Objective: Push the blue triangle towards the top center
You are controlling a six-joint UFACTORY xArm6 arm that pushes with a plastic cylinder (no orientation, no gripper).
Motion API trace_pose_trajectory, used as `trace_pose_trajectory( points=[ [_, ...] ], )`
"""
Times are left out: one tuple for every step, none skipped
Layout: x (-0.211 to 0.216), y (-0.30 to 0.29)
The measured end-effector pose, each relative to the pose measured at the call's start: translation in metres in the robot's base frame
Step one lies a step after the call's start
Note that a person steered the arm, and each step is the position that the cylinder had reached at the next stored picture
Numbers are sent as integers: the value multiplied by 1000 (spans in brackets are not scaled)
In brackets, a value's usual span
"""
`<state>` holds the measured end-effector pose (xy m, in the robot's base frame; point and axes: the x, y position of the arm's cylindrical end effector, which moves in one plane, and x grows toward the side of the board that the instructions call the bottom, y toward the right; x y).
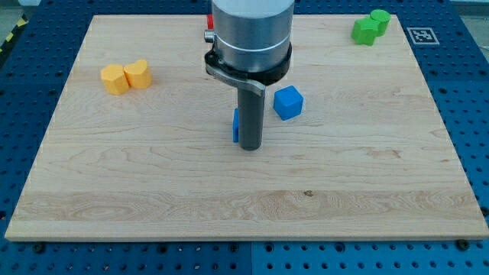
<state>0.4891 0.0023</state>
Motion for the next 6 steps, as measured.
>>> trace_pose_trajectory(
  points=[
    [-17,0],
    [-34,-11],
    [-55,-30],
    [-78,-48],
    [-102,-63],
    [-124,-75]
  ],
)
